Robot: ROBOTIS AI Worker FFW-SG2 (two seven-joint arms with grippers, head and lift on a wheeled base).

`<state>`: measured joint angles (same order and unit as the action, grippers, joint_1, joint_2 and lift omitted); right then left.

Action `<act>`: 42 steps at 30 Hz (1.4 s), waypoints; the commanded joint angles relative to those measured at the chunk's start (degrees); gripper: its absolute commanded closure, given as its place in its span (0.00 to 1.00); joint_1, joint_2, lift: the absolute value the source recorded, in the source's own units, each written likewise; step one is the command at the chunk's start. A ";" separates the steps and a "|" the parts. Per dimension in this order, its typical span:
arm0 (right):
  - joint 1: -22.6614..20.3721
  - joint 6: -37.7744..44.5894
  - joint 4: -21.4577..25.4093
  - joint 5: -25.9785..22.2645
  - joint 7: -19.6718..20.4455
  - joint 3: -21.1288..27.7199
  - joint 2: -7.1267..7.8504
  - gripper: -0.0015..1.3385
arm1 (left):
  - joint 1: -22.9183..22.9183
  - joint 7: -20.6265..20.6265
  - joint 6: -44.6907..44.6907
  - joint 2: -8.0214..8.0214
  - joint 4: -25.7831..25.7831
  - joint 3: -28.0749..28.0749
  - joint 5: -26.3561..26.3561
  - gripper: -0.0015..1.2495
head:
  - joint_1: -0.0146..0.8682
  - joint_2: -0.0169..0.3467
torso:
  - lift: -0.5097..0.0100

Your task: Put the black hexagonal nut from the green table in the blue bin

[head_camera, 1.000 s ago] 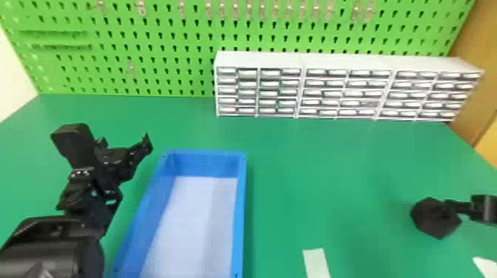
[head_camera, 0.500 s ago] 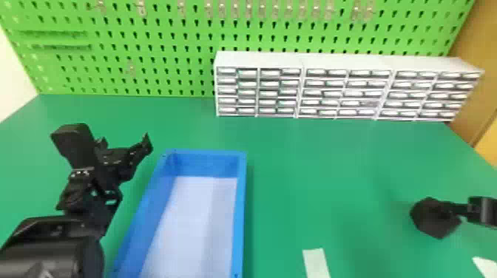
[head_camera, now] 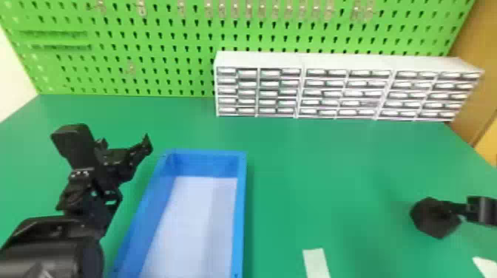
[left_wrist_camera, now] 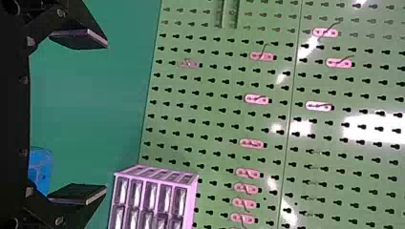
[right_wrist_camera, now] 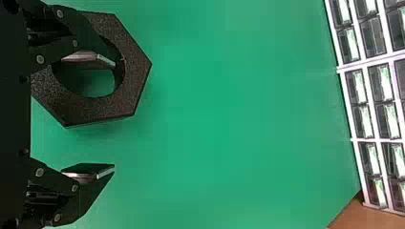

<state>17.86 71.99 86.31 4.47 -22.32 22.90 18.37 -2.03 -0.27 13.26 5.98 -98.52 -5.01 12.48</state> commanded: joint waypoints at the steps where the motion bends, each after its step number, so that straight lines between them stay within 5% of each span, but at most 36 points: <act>1: -0.10 -0.45 -0.44 0.10 0.00 0.04 -0.08 0.37 | 0.01 -0.09 0.01 0.00 0.00 0.00 0.00 0.16 | 0.77 0.14 | 0.79; 42: -0.72 -3.35 -3.51 0.89 -0.09 -0.13 -1.23 0.37 | 0.01 -0.44 0.36 0.00 0.00 0.00 0.00 0.16 | 0.77 0.14 | 0.79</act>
<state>17.24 68.68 82.86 5.21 -22.41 22.77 17.16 -1.93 -0.70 13.56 5.98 -98.53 -5.01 12.49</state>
